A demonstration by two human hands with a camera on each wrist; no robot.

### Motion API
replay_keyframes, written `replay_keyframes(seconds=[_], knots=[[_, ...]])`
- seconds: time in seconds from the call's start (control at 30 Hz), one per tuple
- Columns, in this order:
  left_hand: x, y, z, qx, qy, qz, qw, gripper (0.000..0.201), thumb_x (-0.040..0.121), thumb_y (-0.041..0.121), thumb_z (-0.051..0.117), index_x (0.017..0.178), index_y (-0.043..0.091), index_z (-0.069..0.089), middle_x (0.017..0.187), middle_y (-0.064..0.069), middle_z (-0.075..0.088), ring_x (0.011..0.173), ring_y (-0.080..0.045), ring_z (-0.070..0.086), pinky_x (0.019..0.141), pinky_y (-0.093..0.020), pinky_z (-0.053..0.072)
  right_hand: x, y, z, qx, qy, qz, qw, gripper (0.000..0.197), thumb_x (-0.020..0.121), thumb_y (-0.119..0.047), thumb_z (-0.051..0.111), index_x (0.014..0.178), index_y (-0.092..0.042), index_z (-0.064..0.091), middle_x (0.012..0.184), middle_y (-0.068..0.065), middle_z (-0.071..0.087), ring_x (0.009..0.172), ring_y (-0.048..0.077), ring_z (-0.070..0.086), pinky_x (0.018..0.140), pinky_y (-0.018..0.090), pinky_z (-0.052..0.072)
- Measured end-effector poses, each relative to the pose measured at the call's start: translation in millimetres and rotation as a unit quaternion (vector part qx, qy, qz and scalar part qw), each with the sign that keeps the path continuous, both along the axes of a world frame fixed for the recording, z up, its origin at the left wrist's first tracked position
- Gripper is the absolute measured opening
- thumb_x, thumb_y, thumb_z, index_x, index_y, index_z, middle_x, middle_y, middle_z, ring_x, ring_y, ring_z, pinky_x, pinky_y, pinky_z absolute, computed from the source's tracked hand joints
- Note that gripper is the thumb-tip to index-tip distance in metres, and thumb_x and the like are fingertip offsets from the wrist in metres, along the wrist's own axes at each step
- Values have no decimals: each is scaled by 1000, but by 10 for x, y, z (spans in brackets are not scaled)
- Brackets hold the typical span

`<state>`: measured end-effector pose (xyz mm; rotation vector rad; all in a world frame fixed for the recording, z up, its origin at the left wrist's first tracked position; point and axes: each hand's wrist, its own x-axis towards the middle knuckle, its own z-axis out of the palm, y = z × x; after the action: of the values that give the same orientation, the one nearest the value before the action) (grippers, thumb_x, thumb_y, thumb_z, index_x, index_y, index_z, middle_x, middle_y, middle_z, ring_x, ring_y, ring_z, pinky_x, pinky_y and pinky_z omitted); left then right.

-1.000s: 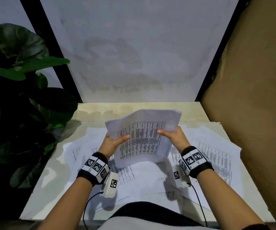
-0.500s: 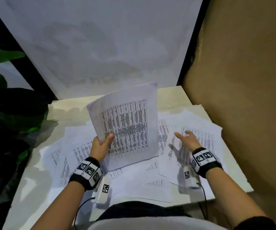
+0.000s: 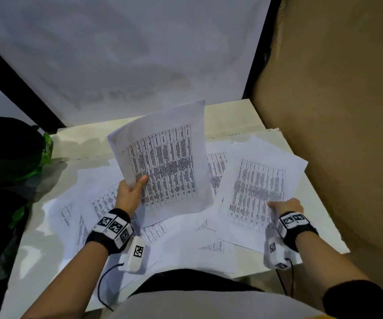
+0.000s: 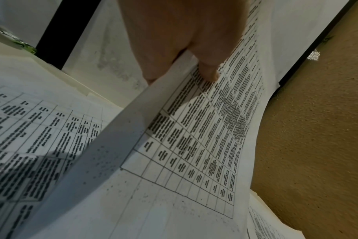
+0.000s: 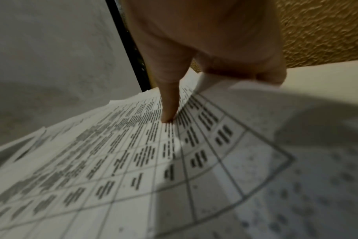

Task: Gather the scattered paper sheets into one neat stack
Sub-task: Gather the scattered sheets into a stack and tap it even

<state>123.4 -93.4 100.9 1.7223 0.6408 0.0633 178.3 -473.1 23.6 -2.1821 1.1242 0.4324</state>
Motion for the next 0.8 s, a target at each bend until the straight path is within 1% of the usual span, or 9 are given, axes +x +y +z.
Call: replay_keyframes(seconds=[0.1, 0.17, 0.23, 0.3, 0.4, 0.47, 0.53, 0.67, 0.8], knots=[[20, -11, 22, 7, 16, 9, 1000, 49, 85, 35, 55, 117, 0, 47, 115, -13, 58, 106, -28, 55, 93, -44, 46, 34, 41, 20, -10, 16, 26, 999, 67, 70, -28, 76, 120, 8, 49, 124, 26, 56, 110, 39, 55, 95, 45, 45], [28, -11, 14, 8, 19, 13, 1000, 43, 85, 34, 55, 112, 0, 49, 107, -14, 58, 100, -27, 55, 93, -46, 46, 65, 33, 20, -14, 4, 26, 1000, 57, 75, -18, 73, 119, 10, 50, 125, 27, 55, 112, 40, 54, 92, 41, 45], [19, -2, 24, 23, 3, -8, 1000, 37, 86, 32, 54, 102, -2, 53, 93, -16, 58, 88, -27, 56, 84, -48, 49, 106, 15, 10, -32, -10, 25, 999, 40, 78, -7, 67, 111, 10, 54, 119, 29, 57, 107, 41, 56, 84, 40, 46], [14, 24, -6, 30, -1, -18, 999, 42, 85, 36, 54, 103, -2, 55, 91, -17, 60, 84, -28, 59, 76, -45, 52, 104, 28, 30, -70, 6, 31, 997, 32, 79, -6, 63, 108, 6, 55, 121, 28, 53, 111, 39, 51, 88, 42, 44], [17, 36, -34, 25, 1, -20, 999, 42, 85, 35, 54, 106, -1, 54, 91, -16, 60, 82, -27, 58, 67, -34, 51, 77, 62, 25, -104, 29, 33, 994, 37, 79, -10, 64, 114, -1, 54, 128, 25, 41, 115, 37, 42, 93, 41, 38], [12, 23, -36, 27, -7, -31, 999, 34, 87, 30, 53, 99, -2, 55, 85, -17, 56, 79, -25, 55, 67, -35, 49, 65, 80, -3, -80, 26, 31, 996, 39, 79, -7, 64, 115, 3, 52, 129, 28, 39, 106, 40, 50, 87, 41, 44], [-4, 17, -28, 28, -12, -39, 999, 30, 87, 29, 52, 93, 0, 56, 81, -16, 55, 79, -25, 54, 70, -39, 51, 55, 72, -36, -72, 13, 46, 996, 38, 80, -6, 62, 115, 5, 52, 125, 29, 48, 104, 40, 53, 85, 43, 46], [-48, 17, -24, 20, -15, -41, 999, 23, 88, 28, 52, 91, 5, 55, 80, -14, 54, 79, -24, 52, 66, -32, 48, -11, 77, -21, -110, 40, 44, 992, 40, 80, -19, 65, 114, -2, 53, 128, 24, 39, 118, 37, 36, 95, 44, 36], [-120, -3, -24, 16, -21, -48, 999, 22, 88, 27, 51, 88, 6, 55, 82, -15, 55, 78, -23, 54, 65, -29, 47, -4, 70, 15, -77, 13, 44, 996, 44, 78, -11, 68, 116, 5, 51, 130, 29, 37, 105, 45, 51, 85, 44, 44]])
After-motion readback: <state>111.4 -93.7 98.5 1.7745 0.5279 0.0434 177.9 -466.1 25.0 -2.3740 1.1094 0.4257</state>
